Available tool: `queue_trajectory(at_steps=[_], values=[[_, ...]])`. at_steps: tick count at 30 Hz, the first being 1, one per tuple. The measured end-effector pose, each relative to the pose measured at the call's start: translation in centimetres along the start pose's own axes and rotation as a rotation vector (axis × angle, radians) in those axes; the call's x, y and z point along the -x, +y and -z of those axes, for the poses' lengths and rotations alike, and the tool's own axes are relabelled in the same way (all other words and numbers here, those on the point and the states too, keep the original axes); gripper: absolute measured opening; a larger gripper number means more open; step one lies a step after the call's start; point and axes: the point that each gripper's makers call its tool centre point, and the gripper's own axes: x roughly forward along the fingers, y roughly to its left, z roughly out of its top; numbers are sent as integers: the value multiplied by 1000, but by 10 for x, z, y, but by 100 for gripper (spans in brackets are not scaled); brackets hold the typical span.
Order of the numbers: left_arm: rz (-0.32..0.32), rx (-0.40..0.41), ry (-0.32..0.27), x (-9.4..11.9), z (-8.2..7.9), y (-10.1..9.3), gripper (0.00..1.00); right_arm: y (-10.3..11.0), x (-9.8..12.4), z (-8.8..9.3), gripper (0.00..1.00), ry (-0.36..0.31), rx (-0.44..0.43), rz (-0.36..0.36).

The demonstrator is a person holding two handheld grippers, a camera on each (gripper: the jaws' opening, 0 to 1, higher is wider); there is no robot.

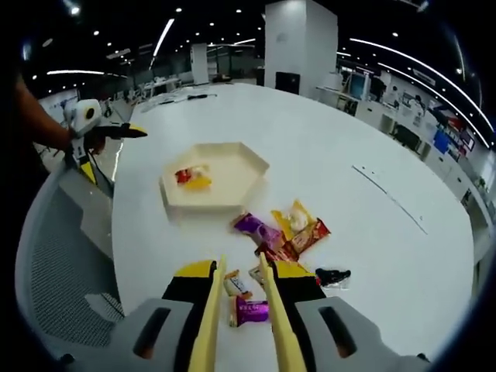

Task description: Place the target food into the container with the food tongs after gripping and lifting it, then release it inside without dropping or visibly crushing the food.

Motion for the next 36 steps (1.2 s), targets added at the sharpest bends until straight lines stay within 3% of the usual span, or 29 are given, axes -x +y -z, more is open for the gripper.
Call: queue_trajectory(at_steps=[7, 25, 28, 29, 36], values=[[0, -2, 5, 0, 1, 0, 98, 5, -12, 21, 27, 55, 27, -23], [-20, 12, 5, 1, 1, 5, 98, 14, -40, 48, 27, 145, 103, -78], [-21, 14, 6, 1, 1, 5, 98, 12, -43, 48, 25, 137, 86, -71], [-21, 13, 8, 1, 2, 5, 98, 11, -43, 48, 25, 140, 43, -70], [-21, 12, 11, 0, 2, 5, 98, 12, -40, 49, 22, 166, 38, -63]])
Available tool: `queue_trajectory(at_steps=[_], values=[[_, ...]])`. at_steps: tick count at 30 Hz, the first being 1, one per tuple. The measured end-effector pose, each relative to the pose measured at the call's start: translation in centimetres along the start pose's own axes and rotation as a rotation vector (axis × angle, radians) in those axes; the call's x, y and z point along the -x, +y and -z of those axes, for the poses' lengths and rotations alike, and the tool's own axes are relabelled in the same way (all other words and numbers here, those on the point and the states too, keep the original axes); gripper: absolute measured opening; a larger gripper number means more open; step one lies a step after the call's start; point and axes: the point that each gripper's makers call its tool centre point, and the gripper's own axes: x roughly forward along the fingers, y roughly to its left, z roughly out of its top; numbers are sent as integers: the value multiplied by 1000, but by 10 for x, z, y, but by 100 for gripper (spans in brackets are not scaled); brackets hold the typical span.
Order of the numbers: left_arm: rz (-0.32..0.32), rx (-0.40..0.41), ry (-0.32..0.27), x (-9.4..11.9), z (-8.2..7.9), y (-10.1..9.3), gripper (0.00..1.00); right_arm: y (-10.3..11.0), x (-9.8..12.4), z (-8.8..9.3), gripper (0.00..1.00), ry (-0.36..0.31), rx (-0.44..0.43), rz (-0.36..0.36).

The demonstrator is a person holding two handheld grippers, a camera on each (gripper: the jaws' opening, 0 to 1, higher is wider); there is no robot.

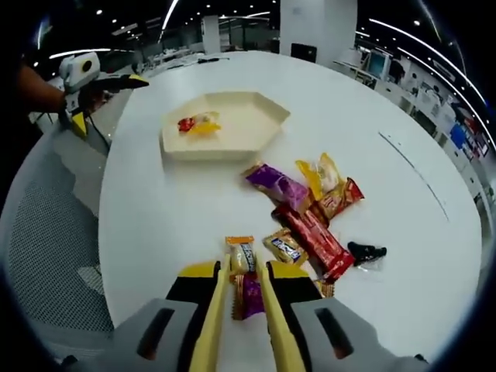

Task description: Place the target food into the container with the food tongs after gripping and lifting it, then release it inside without dropping or visibly crushing the food.

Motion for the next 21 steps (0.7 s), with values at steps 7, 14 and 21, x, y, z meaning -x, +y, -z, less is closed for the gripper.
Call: queue_trajectory(at_steps=[7, 14, 21], values=[[-1, -1, -3, 0, -1, 0, 97, -3, 1, -1, 21, 6, -24, 12], [-7, -1, -8, 1, -2, 1, 97, -3, 5, -2, 20, 15, -42, 10], [-7, -2, -9, 1, -2, 2, 97, -8, 11, -5, 19, 13, -73, 22]])
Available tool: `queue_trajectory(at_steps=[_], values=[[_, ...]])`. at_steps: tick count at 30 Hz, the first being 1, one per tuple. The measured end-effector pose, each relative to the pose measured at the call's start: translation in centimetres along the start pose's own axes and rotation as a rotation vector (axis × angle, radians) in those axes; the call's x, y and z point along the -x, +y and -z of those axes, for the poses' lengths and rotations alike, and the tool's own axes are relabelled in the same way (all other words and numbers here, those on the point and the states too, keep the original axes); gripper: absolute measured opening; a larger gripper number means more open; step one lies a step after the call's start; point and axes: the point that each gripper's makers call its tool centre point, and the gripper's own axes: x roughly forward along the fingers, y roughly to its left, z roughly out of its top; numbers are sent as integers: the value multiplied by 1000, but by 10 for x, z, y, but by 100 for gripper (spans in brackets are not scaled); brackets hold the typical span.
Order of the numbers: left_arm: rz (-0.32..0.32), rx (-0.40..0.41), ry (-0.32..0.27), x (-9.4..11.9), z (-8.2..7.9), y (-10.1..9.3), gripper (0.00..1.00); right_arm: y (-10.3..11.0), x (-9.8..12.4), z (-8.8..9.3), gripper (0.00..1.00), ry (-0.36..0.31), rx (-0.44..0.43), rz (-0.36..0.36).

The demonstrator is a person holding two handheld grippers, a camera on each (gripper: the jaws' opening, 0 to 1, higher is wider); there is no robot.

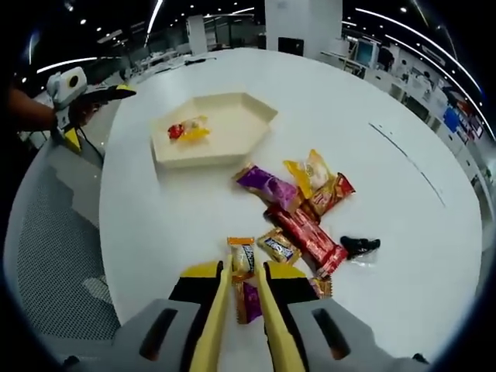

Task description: Place the target food into the container with the food tongs after gripping and lifting it, then release it inside without dropping or visibly crushing the food.

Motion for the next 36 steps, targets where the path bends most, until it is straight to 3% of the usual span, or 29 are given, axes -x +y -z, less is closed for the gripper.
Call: queue_trajectory(at_steps=[16, 29, 36], values=[[5, -7, -1, 0, 0, -1, 96, -16, 24, -16, 20, -33, -13, 53], [8, -2, -15, 0, -3, -2, 99, -27, 53, -50, 20, -83, 30, 84], [2, -14, -30, 1, -6, -1, 99, -28, 57, -58, 20, -92, 49, 94]])
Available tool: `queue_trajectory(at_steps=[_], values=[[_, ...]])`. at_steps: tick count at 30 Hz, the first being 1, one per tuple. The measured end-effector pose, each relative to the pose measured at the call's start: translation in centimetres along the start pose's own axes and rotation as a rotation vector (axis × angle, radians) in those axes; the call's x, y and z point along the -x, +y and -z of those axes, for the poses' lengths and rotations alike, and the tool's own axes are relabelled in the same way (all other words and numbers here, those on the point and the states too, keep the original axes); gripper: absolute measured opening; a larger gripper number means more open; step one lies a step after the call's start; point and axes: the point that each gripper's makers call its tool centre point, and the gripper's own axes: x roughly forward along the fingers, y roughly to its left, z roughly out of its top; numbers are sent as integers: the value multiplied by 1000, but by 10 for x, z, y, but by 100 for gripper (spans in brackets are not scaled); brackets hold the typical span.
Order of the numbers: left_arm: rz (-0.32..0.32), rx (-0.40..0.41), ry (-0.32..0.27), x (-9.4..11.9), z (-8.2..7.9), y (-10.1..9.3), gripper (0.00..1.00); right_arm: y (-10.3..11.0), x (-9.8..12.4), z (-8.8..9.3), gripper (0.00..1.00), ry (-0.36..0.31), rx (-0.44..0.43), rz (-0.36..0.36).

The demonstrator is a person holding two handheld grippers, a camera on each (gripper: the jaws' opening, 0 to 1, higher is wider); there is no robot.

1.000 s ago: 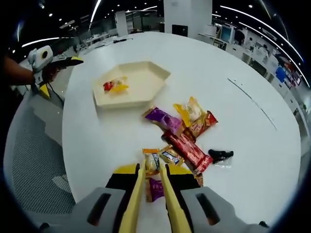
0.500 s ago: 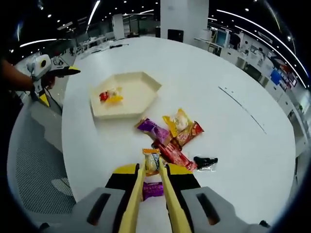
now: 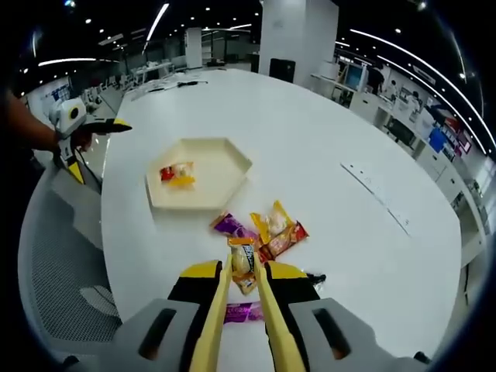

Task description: Place the target food into the container with the food tongs after gripping and lifting it, then release it inside without dropping or visibly crushing the food.

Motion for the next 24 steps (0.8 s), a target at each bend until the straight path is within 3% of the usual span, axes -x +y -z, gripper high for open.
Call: queue_trajectory(at_steps=[9, 24], values=[[3, 4, 2, -1, 1, -1, 99, 1, 2, -9, 20, -6, 6, 2], [-2, -5, 0, 1, 1, 1, 98, 17, -7, -52, 20, -42, 34, -20]])
